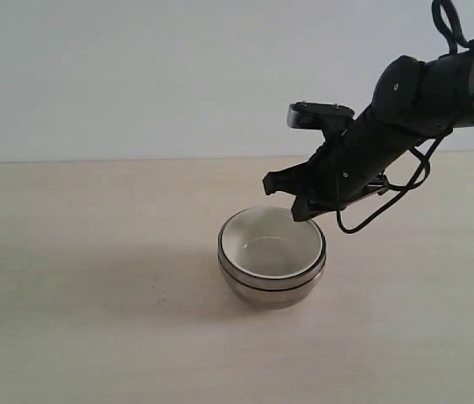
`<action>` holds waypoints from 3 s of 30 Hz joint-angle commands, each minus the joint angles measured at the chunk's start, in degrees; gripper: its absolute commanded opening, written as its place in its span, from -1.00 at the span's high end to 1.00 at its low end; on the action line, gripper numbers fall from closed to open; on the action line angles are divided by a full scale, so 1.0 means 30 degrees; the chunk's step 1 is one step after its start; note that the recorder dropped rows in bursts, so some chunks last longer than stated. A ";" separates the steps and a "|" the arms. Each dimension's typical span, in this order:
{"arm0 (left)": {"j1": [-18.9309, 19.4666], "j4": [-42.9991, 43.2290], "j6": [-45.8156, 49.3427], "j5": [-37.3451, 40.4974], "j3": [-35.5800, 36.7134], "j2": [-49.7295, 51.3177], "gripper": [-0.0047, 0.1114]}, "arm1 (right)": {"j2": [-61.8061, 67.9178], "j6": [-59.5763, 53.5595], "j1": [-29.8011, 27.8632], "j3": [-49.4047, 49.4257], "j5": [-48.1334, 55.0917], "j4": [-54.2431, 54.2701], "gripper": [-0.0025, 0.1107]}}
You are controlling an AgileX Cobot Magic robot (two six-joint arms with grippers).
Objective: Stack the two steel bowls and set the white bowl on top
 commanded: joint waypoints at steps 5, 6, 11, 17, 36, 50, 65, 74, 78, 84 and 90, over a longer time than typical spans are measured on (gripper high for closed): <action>0.0010 -0.0051 -0.0216 0.0004 0.0066 -0.0058 0.85 | -0.0107 -0.1306 0.0028 0.0077 -0.0720 0.2036 0.96; 0.0010 -0.0051 -0.0216 0.0004 0.0066 -0.0058 0.85 | -0.0107 -0.1736 0.0028 0.0077 -0.0809 0.2581 0.96; 0.0010 -0.0051 -0.0216 0.0004 0.0066 -0.0058 0.85 | -0.0071 -0.3897 0.0183 0.0077 -0.1440 0.4741 0.96; 0.0010 -0.0051 -0.0216 0.0004 0.0066 -0.0058 0.85 | -0.0036 -0.4060 0.0987 0.0116 -0.2402 0.4695 0.96; 0.0010 -0.0051 -0.0216 0.0004 0.0066 -0.0058 0.85 | -0.0411 -0.4639 0.1337 0.0116 -0.1035 0.4329 0.96; 0.0010 -0.0051 -0.0216 0.0004 0.0066 -0.0058 0.85 | -0.6290 -0.4725 0.1301 0.1693 -0.1609 0.3142 0.96; 0.0010 -0.0051 -0.0216 0.0004 0.0066 -0.0058 0.85 | -1.7558 -0.4762 0.1301 0.7722 -0.4667 0.2655 0.96; 0.0010 -0.0051 -0.0216 0.0004 0.0066 -0.0058 0.85 | -2.4136 -0.4762 0.1301 0.8855 -0.4284 0.2655 0.96; 0.0010 -0.0051 -0.0216 0.0004 0.0066 -0.0058 0.85 | -2.6809 -0.4762 0.1301 0.8855 -0.3527 0.2655 0.96; 0.0010 -0.0051 -0.0216 0.0004 0.0066 -0.0058 0.85 | -3.0193 -0.4762 0.1301 0.8855 -0.2769 0.2531 0.96; 0.0010 -0.0051 -0.0216 0.0004 0.0066 -0.0058 0.85 | -3.3646 -0.4762 0.1301 0.8855 -0.3073 0.1636 0.96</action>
